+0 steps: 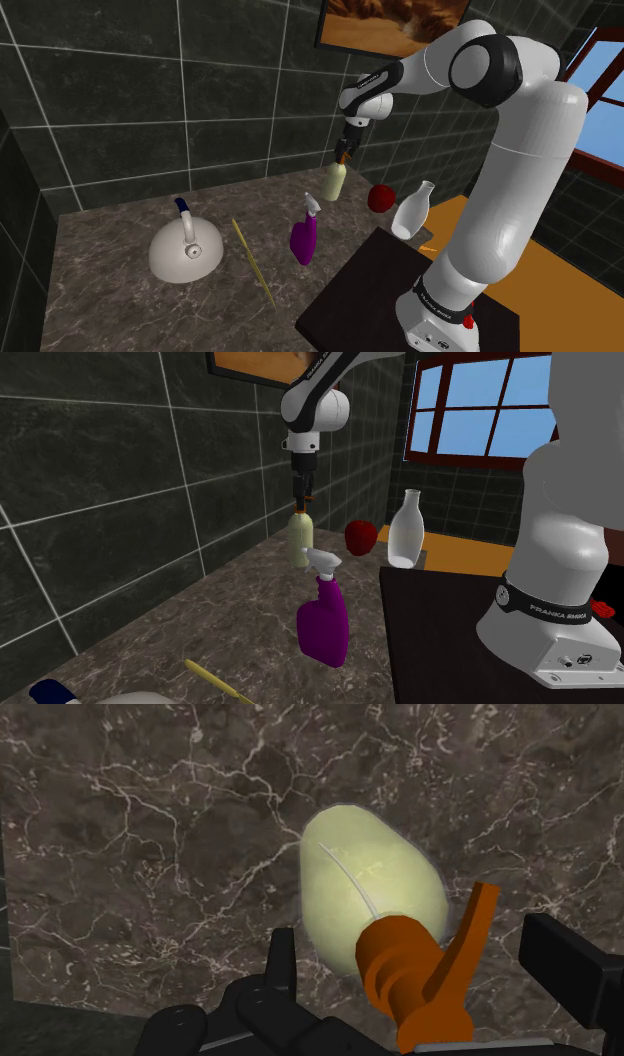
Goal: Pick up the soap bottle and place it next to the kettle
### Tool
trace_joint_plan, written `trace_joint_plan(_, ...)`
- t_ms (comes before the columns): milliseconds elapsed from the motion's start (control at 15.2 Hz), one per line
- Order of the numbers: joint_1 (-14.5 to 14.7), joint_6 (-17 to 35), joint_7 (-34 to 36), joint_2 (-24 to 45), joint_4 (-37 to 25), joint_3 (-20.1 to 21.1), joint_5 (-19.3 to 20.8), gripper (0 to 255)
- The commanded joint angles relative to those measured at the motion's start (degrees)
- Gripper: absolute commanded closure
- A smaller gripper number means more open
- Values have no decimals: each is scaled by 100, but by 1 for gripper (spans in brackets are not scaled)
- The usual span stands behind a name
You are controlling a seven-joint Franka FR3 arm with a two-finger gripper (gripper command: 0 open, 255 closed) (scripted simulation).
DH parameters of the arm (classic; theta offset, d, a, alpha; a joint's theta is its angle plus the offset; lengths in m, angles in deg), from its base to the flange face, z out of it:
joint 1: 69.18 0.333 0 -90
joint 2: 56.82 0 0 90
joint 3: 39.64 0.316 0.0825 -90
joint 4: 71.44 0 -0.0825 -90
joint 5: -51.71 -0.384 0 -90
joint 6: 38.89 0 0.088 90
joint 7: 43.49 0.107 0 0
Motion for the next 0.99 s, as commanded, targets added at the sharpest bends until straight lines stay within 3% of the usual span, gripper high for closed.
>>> trace_joint_plan(0, -1, 7, -2, 7, -1, 1, -4, 0)
trace_joint_plan(198, -1, 6, -2, 6, -1, 1, -3, 0)
trace_joint_plan(264, -1, 6, -2, 6, -1, 1, -3, 255)
trace_joint_plan(924, 6, -60, 17, -40, -25, -7, 23, 255)
